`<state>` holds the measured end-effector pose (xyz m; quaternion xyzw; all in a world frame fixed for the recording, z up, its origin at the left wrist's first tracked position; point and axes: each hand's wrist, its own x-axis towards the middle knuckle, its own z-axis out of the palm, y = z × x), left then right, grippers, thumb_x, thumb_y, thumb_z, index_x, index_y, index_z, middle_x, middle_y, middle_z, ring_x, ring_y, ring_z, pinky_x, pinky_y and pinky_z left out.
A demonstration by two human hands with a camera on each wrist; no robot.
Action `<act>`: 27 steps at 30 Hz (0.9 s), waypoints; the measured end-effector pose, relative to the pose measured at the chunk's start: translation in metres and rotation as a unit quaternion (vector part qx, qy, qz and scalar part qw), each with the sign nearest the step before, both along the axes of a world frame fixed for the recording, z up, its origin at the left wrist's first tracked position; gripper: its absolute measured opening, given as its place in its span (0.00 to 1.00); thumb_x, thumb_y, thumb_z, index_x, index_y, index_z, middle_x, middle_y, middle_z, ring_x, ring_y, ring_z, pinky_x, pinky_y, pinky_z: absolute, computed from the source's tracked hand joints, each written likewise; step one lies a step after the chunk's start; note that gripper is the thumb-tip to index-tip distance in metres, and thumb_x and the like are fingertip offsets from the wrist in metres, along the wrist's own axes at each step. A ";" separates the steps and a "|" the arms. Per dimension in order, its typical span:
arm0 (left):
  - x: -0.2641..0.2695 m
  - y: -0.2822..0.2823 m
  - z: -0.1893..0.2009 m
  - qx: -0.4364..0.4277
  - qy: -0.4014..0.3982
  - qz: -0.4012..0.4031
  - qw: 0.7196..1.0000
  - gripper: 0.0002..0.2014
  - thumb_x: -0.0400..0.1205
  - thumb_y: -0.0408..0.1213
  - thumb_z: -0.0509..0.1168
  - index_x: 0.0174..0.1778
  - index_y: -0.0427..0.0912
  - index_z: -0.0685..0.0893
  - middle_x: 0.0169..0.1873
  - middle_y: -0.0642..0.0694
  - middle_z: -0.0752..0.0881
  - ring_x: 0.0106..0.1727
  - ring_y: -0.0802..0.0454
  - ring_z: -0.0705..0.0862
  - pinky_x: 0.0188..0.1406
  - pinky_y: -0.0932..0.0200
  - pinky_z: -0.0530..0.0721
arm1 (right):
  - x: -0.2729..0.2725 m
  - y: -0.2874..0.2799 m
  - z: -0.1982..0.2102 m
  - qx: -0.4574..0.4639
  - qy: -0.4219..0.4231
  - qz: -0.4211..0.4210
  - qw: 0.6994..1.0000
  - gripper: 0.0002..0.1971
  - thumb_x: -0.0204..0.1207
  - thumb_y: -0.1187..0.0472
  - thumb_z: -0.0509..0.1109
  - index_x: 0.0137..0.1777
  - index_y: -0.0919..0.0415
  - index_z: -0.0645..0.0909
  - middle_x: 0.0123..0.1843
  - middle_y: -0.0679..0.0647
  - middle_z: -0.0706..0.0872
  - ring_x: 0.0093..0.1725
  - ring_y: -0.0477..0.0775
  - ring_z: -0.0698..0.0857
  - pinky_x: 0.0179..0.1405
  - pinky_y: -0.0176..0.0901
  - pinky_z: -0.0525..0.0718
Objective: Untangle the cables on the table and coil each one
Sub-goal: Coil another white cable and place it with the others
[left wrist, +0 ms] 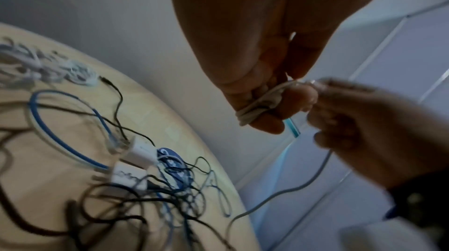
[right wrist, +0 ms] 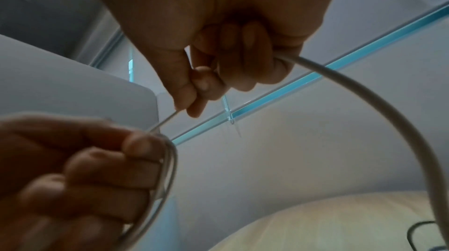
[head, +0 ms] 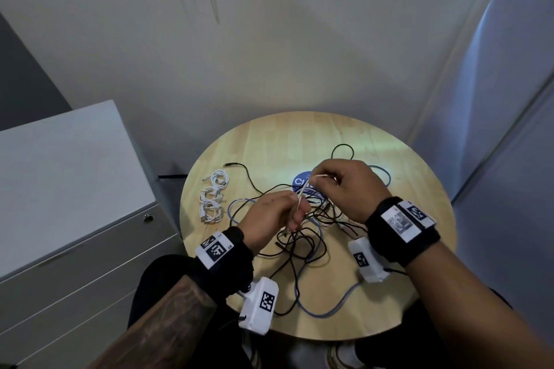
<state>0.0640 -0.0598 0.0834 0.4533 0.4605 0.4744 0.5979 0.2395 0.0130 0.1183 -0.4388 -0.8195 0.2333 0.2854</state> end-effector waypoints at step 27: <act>0.002 -0.002 0.001 0.014 -0.073 -0.011 0.997 0.15 0.85 0.40 0.55 0.39 0.34 0.81 0.28 0.42 0.70 0.27 0.50 0.66 0.38 0.51 0.69 | 0.006 -0.001 -0.012 -0.124 0.153 0.031 0.980 0.04 0.80 0.61 0.73 0.47 0.58 0.89 0.39 0.46 0.90 0.40 0.37 0.85 0.44 0.27 0.78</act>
